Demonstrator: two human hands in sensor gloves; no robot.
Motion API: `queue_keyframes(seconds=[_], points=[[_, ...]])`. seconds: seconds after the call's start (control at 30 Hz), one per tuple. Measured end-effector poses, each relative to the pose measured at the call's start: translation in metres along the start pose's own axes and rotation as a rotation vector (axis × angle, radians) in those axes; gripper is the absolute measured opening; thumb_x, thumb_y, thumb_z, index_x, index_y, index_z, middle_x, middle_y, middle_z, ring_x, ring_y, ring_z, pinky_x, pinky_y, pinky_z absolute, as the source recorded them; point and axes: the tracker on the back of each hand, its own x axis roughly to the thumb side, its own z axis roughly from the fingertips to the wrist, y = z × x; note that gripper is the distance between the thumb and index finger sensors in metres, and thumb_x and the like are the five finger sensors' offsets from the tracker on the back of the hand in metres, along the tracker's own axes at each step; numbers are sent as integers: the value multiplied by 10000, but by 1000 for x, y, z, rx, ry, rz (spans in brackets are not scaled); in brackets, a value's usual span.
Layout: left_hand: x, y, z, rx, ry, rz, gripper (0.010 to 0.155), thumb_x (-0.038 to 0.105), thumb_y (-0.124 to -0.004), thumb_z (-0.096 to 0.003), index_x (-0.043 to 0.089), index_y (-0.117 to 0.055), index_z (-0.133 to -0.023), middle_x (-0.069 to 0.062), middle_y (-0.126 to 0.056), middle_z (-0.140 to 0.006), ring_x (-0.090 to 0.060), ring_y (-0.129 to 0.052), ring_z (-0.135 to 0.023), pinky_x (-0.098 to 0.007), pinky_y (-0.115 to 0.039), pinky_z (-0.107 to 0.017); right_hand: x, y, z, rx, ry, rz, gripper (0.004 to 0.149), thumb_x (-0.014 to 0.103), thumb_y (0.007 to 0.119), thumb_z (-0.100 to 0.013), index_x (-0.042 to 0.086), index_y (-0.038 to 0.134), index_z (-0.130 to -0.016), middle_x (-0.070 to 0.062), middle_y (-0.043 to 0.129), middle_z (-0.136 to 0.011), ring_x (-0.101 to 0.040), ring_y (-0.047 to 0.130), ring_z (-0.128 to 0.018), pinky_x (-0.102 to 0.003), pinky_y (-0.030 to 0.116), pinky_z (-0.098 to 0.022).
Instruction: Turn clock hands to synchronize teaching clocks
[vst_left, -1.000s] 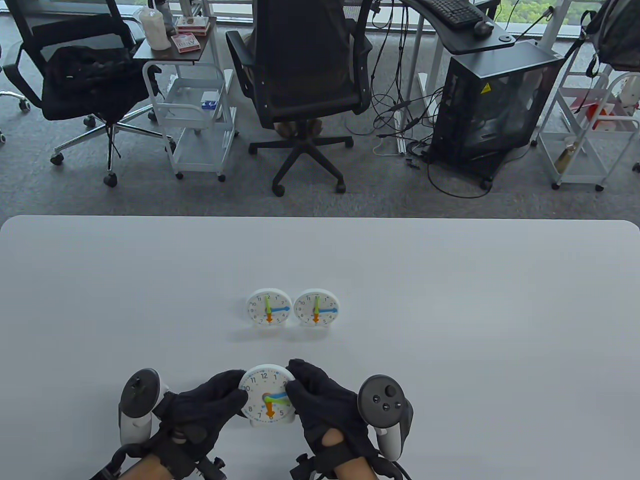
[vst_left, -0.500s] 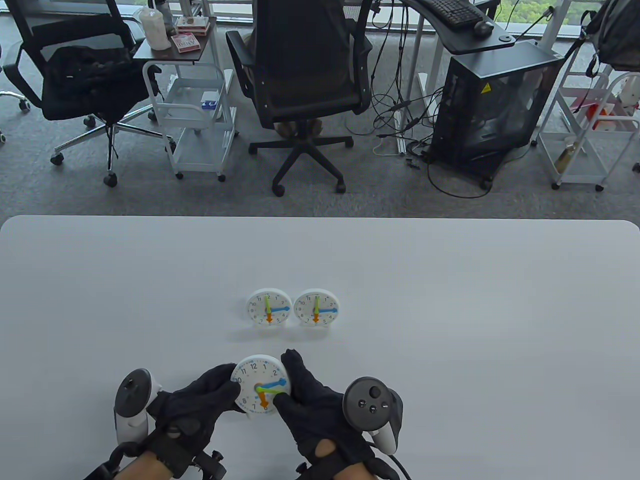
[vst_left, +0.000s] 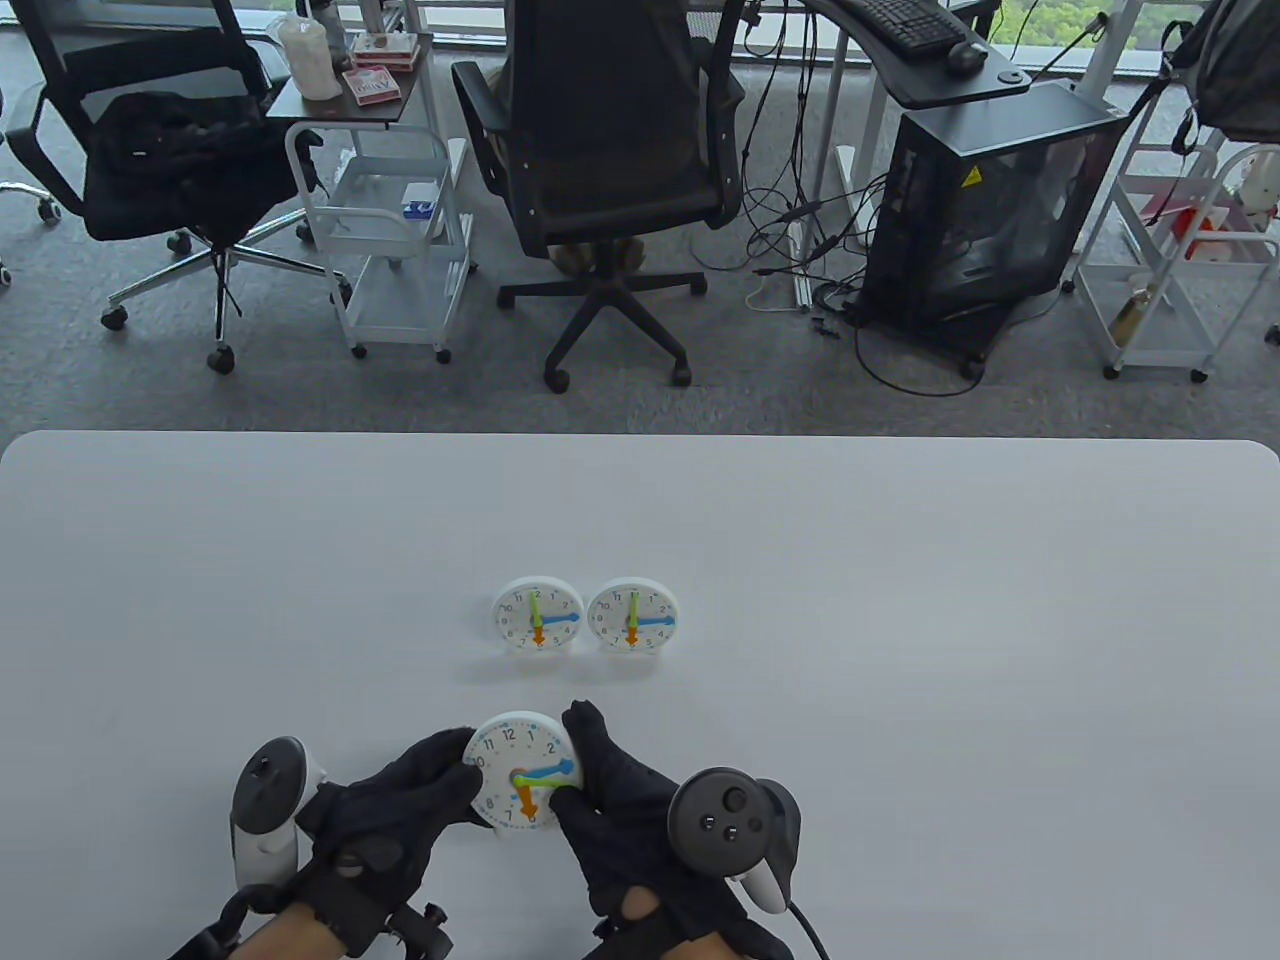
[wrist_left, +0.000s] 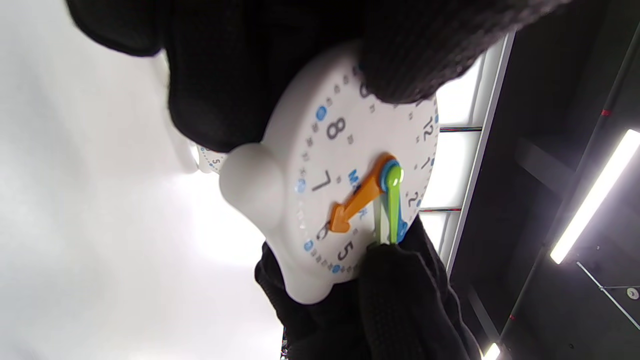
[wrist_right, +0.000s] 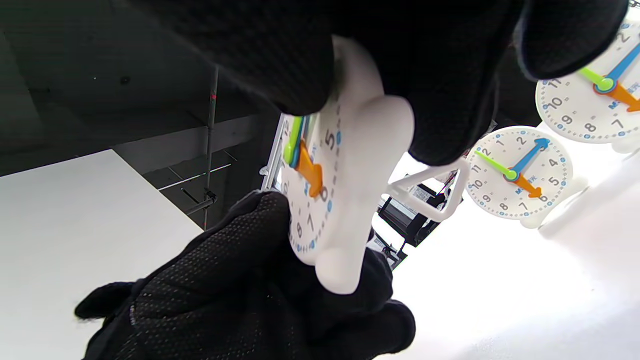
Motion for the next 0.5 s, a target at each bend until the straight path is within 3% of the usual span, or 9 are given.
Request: queue_keyframes(seconds=[0.5], points=[[1, -3, 0, -5, -37, -79, 512, 421, -834, -508, 170, -751, -947, -81, -1018, -806, -380, -1034, -624, -671, -683, -571, -2, -1, 1, -51, 27, -8, 633, 333, 768, -518, -74, 635, -984, -145, 902, -770, -359, 999, -543, -652, 720, -486]])
